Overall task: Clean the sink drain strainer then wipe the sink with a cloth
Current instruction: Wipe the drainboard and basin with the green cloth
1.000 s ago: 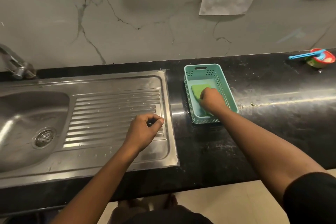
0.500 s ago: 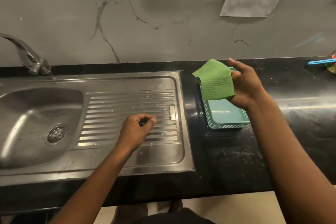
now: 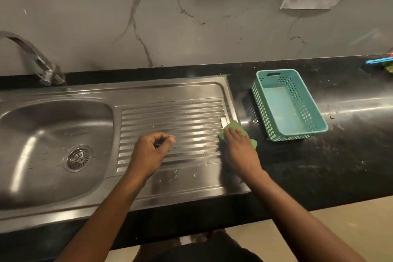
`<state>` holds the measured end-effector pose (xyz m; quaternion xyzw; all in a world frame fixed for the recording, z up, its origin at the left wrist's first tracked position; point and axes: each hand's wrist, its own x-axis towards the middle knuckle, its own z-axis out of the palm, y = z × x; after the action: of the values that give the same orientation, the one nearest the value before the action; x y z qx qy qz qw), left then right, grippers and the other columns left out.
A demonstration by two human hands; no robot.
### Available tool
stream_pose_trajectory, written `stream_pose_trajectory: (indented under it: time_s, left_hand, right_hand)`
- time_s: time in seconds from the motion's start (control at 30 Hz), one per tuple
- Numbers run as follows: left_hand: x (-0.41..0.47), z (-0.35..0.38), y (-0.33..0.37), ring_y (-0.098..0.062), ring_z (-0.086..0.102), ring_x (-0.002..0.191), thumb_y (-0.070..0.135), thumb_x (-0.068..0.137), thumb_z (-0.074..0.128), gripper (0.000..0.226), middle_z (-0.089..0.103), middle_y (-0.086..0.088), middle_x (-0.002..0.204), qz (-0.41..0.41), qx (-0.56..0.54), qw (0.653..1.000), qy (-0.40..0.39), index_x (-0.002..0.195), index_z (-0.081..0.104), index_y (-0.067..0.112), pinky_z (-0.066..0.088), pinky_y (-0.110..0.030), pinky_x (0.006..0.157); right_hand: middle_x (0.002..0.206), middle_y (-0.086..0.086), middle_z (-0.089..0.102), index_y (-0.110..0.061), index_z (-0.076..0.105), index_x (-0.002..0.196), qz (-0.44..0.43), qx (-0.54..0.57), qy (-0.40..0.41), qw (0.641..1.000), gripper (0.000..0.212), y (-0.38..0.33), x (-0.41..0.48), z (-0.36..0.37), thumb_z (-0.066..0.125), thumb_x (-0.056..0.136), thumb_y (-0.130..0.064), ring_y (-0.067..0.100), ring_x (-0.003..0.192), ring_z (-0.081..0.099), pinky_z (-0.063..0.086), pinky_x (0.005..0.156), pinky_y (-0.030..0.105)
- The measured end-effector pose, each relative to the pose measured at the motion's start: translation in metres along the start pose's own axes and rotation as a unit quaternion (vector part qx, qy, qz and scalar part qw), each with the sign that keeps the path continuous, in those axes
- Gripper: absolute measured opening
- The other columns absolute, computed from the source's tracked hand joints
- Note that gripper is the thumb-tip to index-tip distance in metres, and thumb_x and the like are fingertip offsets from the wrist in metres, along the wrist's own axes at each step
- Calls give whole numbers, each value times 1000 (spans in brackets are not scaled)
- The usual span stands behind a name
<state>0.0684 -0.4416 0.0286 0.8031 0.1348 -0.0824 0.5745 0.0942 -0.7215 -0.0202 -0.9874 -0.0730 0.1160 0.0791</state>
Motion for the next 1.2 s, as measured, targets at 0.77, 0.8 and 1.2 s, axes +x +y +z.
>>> stream_pose_trajectory:
  time_s: [0.77, 0.8, 1.2]
  left_hand:
    - [12, -84, -40, -20, 79, 90, 22, 95, 77, 7, 83, 0, 93, 10, -15, 999, -29, 97, 83, 21, 63, -52, 91]
    - [9, -84, -39, -18, 79, 91, 23, 95, 77, 7, 83, 1, 93, 11, -10, 1000, -28, 98, 83, 22, 64, -51, 91]
    - [-27, -63, -50, -17, 79, 92, 33, 96, 75, 8, 83, 4, 94, 16, -18, 1000, -8, 96, 83, 35, 63, -43, 85]
  right_hand:
    - [171, 15, 23, -9, 31, 161, -128, 143, -86, 978, 66, -270, -27, 89, 48, 99, -23, 32, 161, 6, -1, 130, 51]
    - [166, 17, 32, -7, 38, 157, -168, 133, -92, 972, 63, -281, -29, 88, 54, 98, -23, 33, 160, 14, 2, 131, 52]
    - [175, 2, 12, -20, 21, 166, -51, 82, -10, 995, 57, -77, -60, 49, 36, 110, -23, 18, 162, 7, 4, 131, 36]
